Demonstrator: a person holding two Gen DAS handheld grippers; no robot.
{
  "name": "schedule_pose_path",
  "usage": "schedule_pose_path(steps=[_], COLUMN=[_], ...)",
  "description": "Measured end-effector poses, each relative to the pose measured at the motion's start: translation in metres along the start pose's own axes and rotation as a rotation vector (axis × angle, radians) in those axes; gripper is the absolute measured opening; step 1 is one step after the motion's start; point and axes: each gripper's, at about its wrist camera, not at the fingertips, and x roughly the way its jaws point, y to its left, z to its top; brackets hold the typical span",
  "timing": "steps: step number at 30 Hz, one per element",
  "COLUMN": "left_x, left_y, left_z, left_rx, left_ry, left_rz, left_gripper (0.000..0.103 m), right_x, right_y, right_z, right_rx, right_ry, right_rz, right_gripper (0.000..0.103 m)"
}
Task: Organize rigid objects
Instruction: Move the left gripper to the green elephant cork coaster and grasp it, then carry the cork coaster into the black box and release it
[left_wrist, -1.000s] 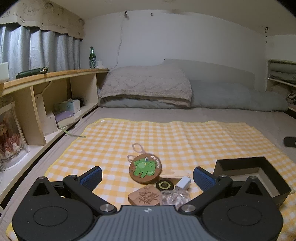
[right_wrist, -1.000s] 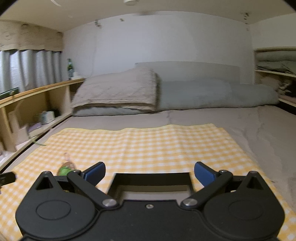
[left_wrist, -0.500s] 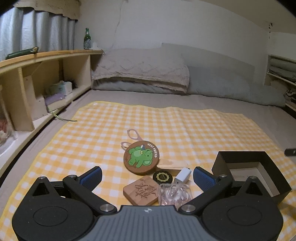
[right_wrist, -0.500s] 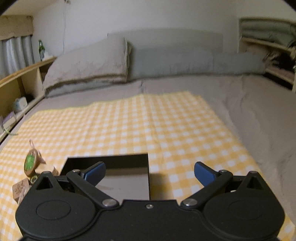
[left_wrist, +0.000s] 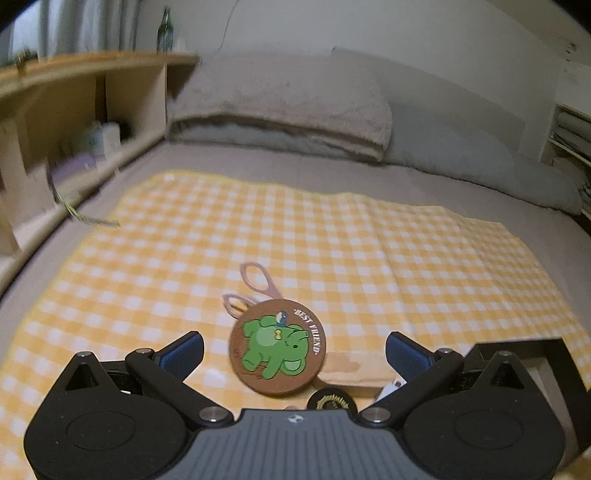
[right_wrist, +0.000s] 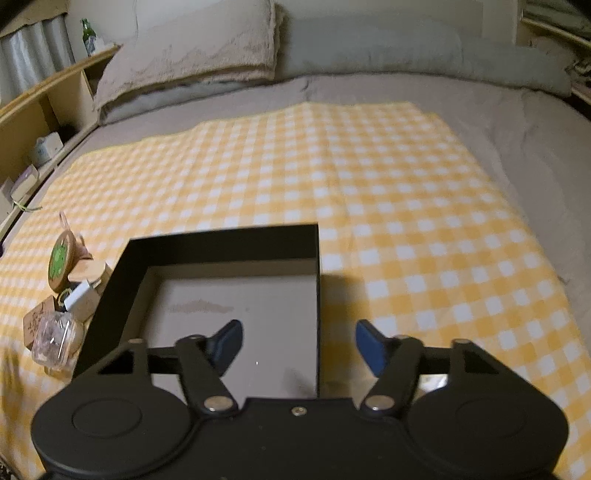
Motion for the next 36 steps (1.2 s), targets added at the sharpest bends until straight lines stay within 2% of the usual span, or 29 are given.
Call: schedule_pose_path(steps=[2,7,10,18,23,31,36], left_x=[0.018,0.056,0.076,0.110,0.119,0.119,0.117], left_y=[0.005,0.007,0.013,0.034,0.041,0.034,0.036], left_z=[0.004,0.009,0.007,-0.002,-0.004,-0.004,-0.002], left_rx=[-0.036,-0.097,-0.148,-0.232,-0.279,-0.246,-0.258], left_ry=[0.040,0.125,0.180,0.255,0.262,0.271,0.278], left_rz=[-0.020,-0.024,-0.029,0.041,0.037,0.046,0.036], left_gripper=[0.103,0.103,0.103,0.103,0.103,0.099,0.099], right_x=[0.004,0.010,0.013,0.025,0.026,0.027,0.027], right_y=[0.000,0.004,0.009,-0.003,-0.004,-0.010,-0.013], right_z=[-0.001,0.001,0.001,0.004,0.005,0.003,0.004], right_rx=[0.011,0.017,-0.008,0.020,0.023,0.058,0.077], right_ry=[0.022,0.061,0.072,0.099,0.103,0.102,0.102], right_rz=[0.005,0.032,0.008,-0.009,-0.011,-0.012,-0.006], right_gripper=[0.056,0.052,0.045,0.028,0.022,0.008,0.007])
